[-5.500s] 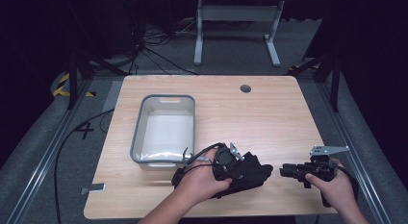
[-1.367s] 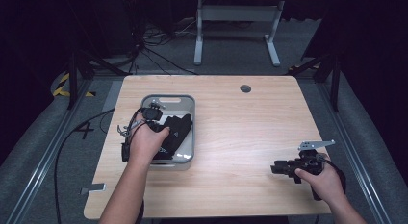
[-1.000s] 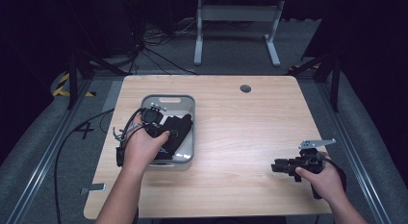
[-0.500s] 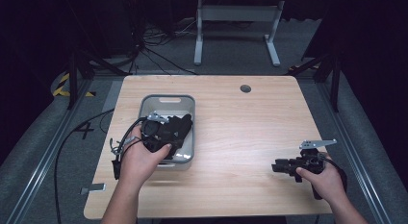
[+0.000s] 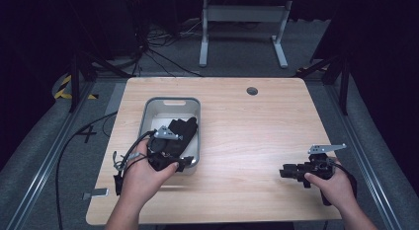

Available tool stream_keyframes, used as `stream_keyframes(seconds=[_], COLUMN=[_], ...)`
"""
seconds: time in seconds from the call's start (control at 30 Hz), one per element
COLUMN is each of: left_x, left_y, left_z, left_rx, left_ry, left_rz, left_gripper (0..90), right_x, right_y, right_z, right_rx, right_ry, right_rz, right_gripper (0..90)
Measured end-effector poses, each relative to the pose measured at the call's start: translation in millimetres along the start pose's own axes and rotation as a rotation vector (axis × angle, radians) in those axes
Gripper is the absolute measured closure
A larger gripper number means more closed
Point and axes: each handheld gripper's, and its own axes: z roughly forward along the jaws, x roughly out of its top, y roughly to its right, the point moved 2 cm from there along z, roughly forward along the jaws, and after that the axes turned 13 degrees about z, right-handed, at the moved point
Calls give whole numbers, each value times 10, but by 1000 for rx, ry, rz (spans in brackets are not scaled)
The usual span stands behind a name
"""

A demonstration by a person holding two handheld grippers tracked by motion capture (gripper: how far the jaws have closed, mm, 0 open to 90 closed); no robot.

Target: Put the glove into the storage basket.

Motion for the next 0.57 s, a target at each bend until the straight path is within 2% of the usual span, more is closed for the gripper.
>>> stream_keyframes(seconds=[0.03, 0.07, 0.17, 0.27, 0.57], left_x=[0, -3, 13, 24, 18], left_y=[0, 51, 164, 185, 180], left_z=[0, -7, 6, 35, 28], left_rx=[0, -6, -51, -69, -74], left_ry=[0, -4, -2, 9, 8], left_rz=[0, 18, 57, 66, 70], left_gripper=[392, 392, 387, 384, 380], right_x=[0, 0, 1, 0, 6], right_y=[2, 2, -11, -18, -12], right_z=[2, 2, 7, 7, 14], right_rx=[3, 3, 2, 5, 5], right_ry=[-1, -1, -3, -2, -4], right_rz=[0, 0, -2, -6, -6], right_gripper=[614, 614, 614, 613, 612])
